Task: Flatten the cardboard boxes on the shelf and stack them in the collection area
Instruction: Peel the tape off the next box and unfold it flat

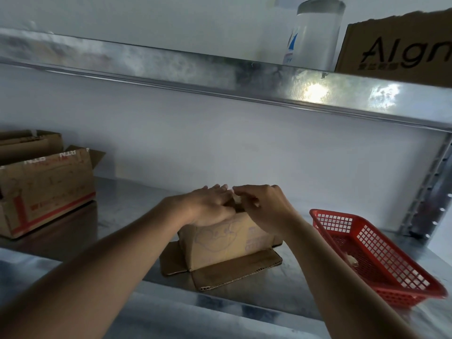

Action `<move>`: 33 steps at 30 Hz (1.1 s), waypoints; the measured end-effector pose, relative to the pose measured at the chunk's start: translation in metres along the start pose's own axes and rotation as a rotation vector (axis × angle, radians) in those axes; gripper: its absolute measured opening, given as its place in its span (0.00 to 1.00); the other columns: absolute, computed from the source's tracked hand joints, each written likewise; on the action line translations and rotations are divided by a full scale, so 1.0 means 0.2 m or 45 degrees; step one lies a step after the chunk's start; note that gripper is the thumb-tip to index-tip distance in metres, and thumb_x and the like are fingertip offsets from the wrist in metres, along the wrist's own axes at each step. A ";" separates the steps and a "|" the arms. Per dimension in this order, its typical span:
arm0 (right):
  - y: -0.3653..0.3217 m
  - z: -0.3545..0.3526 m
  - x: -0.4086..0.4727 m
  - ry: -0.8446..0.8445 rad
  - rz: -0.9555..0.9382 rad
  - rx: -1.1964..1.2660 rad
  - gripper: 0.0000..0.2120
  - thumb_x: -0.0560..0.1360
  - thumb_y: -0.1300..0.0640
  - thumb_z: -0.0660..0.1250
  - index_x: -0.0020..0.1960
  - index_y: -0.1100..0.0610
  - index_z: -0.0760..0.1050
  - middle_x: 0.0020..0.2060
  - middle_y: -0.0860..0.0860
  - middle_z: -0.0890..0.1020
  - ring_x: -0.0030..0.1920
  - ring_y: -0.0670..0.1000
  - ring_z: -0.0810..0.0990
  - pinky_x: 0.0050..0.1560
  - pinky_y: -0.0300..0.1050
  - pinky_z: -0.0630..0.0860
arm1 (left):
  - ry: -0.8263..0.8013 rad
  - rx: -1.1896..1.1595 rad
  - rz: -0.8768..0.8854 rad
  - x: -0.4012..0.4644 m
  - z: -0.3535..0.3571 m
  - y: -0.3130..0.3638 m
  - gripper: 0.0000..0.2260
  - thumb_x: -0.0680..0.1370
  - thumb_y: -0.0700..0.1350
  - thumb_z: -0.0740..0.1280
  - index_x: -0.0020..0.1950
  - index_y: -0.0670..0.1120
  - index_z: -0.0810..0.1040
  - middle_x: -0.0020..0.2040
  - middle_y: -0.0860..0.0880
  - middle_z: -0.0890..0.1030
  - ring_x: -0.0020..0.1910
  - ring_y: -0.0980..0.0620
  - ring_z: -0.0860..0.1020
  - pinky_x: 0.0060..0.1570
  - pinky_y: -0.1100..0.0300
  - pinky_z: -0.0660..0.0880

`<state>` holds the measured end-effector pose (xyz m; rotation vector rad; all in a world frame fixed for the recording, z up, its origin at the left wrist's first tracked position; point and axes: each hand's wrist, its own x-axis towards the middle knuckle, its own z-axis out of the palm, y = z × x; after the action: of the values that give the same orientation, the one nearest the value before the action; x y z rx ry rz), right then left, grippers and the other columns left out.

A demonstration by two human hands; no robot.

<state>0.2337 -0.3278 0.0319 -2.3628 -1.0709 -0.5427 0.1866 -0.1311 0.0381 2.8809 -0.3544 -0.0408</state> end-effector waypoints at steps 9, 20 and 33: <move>0.01 -0.01 0.05 -0.120 0.236 0.093 0.11 0.80 0.52 0.71 0.61 0.44 0.84 0.53 0.43 0.86 0.50 0.45 0.82 0.45 0.37 0.72 | 0.098 0.171 0.005 0.01 0.04 -0.02 0.34 0.81 0.72 0.50 0.84 0.60 0.51 0.85 0.49 0.53 0.83 0.48 0.52 0.78 0.52 0.51; 0.02 0.01 0.04 0.333 0.448 0.294 0.14 0.70 0.55 0.81 0.52 0.46 0.81 0.33 0.39 0.84 0.41 0.40 0.83 0.38 0.38 0.78 | 0.028 0.168 0.028 0.00 0.00 -0.07 0.34 0.81 0.71 0.52 0.84 0.62 0.49 0.85 0.54 0.50 0.83 0.46 0.52 0.81 0.47 0.52; 0.09 -0.09 0.04 0.049 0.166 -0.169 0.15 0.77 0.69 0.66 0.53 0.55 0.87 0.55 0.51 0.85 0.53 0.50 0.83 0.45 0.27 0.71 | -0.093 0.027 0.019 0.03 -0.10 -0.02 0.28 0.85 0.54 0.60 0.84 0.60 0.55 0.84 0.59 0.52 0.83 0.54 0.53 0.81 0.49 0.52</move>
<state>0.2499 -0.3427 0.0461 -2.5049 -0.8810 -0.6254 0.1940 -0.1250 0.0561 2.9031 -0.3923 -0.1411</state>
